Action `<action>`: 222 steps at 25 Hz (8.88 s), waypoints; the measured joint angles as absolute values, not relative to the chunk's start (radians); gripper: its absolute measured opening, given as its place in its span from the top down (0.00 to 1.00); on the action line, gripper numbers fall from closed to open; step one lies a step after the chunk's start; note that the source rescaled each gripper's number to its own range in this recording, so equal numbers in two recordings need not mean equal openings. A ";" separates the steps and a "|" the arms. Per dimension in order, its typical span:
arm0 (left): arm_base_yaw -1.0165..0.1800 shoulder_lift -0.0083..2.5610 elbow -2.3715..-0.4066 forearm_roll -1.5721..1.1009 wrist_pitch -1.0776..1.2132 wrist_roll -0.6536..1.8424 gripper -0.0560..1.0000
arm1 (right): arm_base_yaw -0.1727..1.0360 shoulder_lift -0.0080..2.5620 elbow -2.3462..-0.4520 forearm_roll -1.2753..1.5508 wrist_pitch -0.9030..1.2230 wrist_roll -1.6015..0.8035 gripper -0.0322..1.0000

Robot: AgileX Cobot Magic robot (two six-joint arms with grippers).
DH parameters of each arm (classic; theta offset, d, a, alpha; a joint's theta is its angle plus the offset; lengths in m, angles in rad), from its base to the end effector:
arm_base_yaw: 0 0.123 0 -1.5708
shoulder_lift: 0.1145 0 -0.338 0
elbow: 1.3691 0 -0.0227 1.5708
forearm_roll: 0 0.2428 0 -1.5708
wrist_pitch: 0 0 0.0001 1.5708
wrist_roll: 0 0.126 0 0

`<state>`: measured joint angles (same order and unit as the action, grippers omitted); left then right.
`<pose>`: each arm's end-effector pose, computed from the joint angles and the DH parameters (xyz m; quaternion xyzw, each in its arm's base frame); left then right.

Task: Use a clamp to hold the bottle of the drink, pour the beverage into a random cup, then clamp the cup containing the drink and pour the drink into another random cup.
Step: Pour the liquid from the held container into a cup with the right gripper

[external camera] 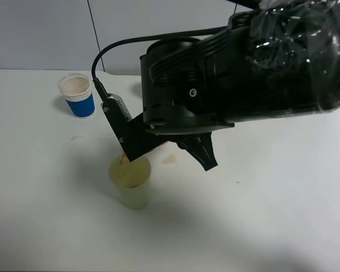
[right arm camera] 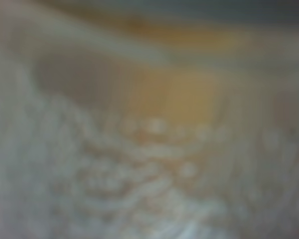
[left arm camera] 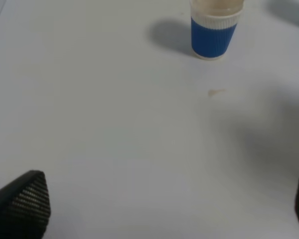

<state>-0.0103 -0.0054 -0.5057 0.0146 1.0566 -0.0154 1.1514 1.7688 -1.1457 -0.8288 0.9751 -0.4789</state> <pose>-0.0352 0.0020 0.2595 -0.0025 0.8492 0.0005 0.5280 0.2124 0.2874 0.2435 -0.8139 0.4703 -0.3118 0.1380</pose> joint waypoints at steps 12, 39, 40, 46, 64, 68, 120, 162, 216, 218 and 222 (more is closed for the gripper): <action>-0.010 -0.005 -0.506 0.015 1.057 -0.015 0.00 | 1.163 1.769 -1.146 -0.843 1.011 -0.495 0.97; -0.010 -0.005 -0.506 0.015 1.057 -0.015 0.00 | 1.163 1.769 -1.146 -0.843 1.064 -0.537 0.97; -0.010 -0.005 -0.506 0.015 1.057 -0.015 0.00 | 1.163 1.769 -1.146 -0.843 1.065 -0.549 0.97; -0.010 -0.005 -0.506 0.015 1.057 -0.015 0.00 | 1.163 1.769 -1.148 -0.843 1.083 -0.601 0.97; -0.010 -0.005 -0.506 0.015 1.057 -0.015 0.00 | 1.163 1.769 -1.148 -0.843 1.088 -0.674 0.97; -0.010 -0.005 -0.506 0.015 1.057 -0.015 0.00 | 1.163 1.785 -1.163 -0.841 1.099 -0.675 0.97; -0.010 -0.005 -0.506 0.015 1.057 -0.015 0.00 | 1.217 1.841 -1.241 -0.923 1.145 -0.719 0.97; -0.010 -0.005 -0.506 0.015 1.057 -0.015 0.00 | 1.218 1.841 -1.241 -1.082 1.141 -0.736 0.97; -0.010 -0.005 -0.506 0.015 1.057 -0.015 0.00 | 1.263 1.841 -1.241 -1.366 1.053 -0.736 0.97; -0.010 -0.005 -0.506 0.015 1.057 -0.015 0.00 | 1.263 1.841 -1.241 -1.383 1.053 -0.736 0.97; -0.010 -0.005 -0.506 0.015 1.057 -0.015 0.00 | 1.268 1.841 -1.241 -1.385 1.053 -0.736 0.97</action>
<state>-0.0103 -0.0054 -0.5057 0.0146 1.0566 -0.0154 1.2677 1.8405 -1.2410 -1.3848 1.0527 -0.7363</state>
